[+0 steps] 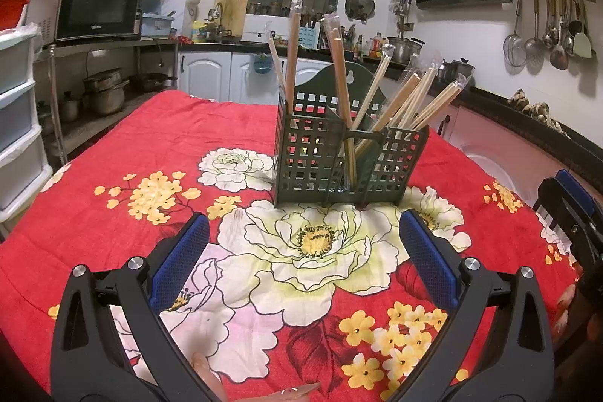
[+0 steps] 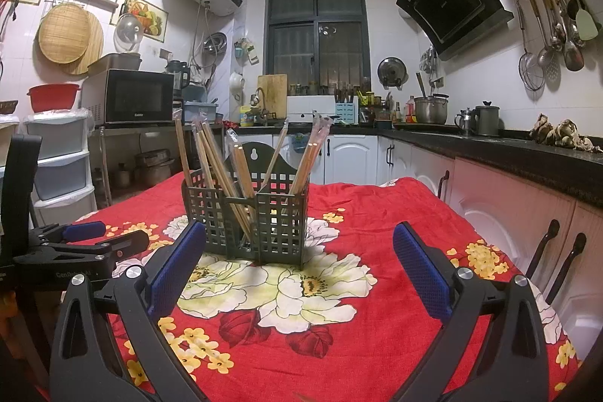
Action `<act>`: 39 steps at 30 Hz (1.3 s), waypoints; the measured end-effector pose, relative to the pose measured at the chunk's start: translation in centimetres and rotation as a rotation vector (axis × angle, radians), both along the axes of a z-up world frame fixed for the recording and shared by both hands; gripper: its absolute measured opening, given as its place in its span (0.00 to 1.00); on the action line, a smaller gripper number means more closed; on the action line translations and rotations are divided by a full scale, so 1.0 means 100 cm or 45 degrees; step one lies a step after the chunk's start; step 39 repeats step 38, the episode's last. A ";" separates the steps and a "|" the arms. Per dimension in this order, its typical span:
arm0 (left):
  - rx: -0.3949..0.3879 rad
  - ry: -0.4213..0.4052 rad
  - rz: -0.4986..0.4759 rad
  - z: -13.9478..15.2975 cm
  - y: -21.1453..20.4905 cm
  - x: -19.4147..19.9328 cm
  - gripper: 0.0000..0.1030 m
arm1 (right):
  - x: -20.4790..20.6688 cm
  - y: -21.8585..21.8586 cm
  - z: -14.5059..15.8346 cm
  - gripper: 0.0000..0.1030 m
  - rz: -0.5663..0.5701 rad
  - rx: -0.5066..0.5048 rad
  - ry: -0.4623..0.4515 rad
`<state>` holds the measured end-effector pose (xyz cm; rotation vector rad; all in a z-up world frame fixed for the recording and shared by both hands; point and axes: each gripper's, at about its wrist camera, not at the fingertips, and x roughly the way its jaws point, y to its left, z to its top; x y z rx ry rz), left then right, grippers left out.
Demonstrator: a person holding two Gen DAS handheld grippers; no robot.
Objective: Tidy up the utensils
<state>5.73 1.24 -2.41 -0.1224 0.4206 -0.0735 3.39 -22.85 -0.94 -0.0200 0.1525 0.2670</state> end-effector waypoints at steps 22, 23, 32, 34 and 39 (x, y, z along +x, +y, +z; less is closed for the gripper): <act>0.011 0.014 -0.054 -0.002 0.000 -0.001 0.90 | -0.001 0.000 -0.001 0.94 -0.011 0.007 0.014; 0.012 0.015 -0.054 -0.002 0.000 0.000 0.90 | -0.001 0.000 -0.001 0.94 -0.010 0.009 0.015; -0.048 0.092 -0.060 0.001 0.009 0.007 0.90 | 0.012 -0.014 0.009 0.94 -0.064 0.066 0.150; -0.036 0.172 -0.031 0.004 0.021 0.018 0.90 | 0.022 -0.026 0.018 0.94 -0.097 0.070 0.224; 0.013 0.338 0.154 0.006 0.081 0.058 0.90 | 0.074 -0.064 0.029 0.94 -0.235 -0.009 0.445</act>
